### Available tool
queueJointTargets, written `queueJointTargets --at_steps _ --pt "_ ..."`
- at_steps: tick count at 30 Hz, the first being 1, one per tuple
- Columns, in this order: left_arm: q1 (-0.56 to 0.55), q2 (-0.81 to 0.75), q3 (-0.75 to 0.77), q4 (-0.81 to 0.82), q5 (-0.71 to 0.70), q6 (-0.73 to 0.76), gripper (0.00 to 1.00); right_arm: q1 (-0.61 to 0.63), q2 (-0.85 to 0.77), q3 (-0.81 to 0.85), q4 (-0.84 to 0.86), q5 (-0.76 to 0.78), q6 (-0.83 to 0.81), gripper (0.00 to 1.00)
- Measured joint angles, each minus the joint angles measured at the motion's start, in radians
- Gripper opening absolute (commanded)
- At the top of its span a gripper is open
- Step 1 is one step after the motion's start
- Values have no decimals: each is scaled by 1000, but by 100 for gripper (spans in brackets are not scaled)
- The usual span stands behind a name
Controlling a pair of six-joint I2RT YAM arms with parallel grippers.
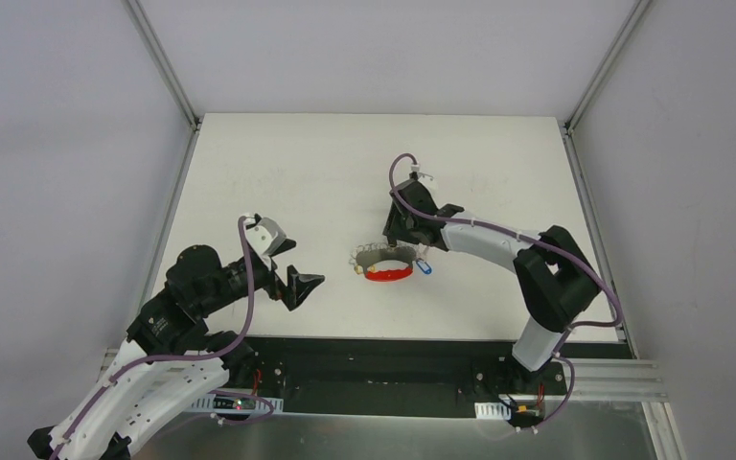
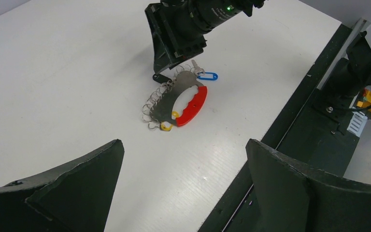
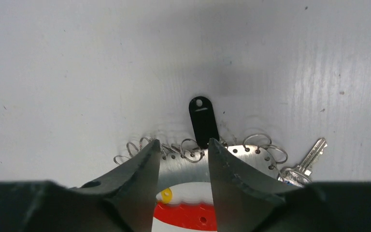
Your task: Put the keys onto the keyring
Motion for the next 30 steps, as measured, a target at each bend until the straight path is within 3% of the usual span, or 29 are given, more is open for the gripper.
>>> queueJointTargets --at_steps 2,4,5,17,30 --pt "0 0 0 0 -15 0 99 -3 -2 16 12 18 -21 64" --pt "0 0 0 0 -29 0 99 -5 -8 26 19 34 -40 93" --pt "0 -1 -1 0 -39 0 99 -5 -16 27 23 44 -53 98" --pt "0 -3 -16 0 -150 0 99 4 -250 50 -32 107 -137 99" --pt "0 -3 -16 0 -204 0 99 130 -553 91 -176 363 -195 99"
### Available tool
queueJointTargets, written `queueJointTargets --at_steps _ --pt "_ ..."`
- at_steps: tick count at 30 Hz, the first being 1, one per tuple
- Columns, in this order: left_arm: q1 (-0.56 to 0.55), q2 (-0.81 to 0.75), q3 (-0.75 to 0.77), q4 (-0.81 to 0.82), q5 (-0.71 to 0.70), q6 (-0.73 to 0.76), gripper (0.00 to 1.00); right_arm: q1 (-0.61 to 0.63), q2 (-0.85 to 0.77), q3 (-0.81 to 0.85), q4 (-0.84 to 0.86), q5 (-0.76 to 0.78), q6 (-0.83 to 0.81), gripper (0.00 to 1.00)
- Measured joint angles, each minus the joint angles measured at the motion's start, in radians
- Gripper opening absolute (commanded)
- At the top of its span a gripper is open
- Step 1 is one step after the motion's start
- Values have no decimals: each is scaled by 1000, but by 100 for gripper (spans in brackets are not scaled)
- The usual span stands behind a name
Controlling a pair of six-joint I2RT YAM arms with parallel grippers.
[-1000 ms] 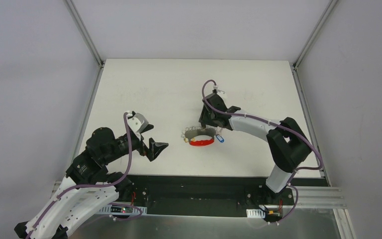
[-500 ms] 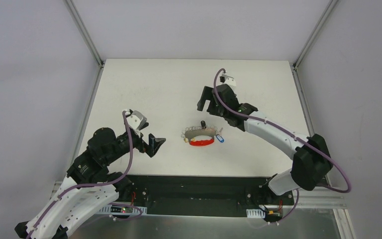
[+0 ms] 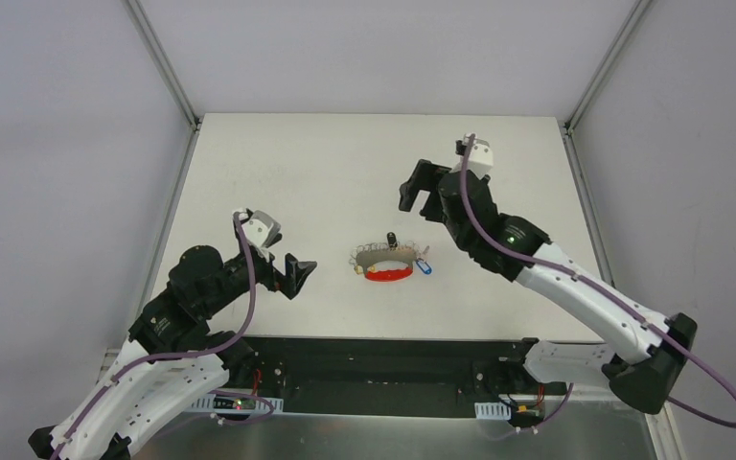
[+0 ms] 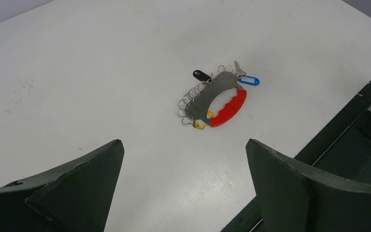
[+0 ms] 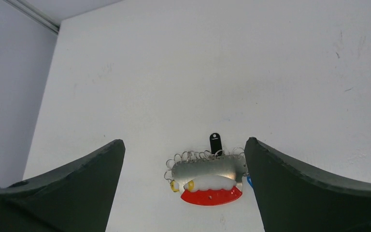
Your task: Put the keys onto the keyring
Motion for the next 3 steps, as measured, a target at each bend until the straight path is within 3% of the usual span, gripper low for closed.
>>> queueJointTargets --at_steps 3 --pt "0 0 0 0 -2 0 99 14 -79 0 -8 16 -19 99"
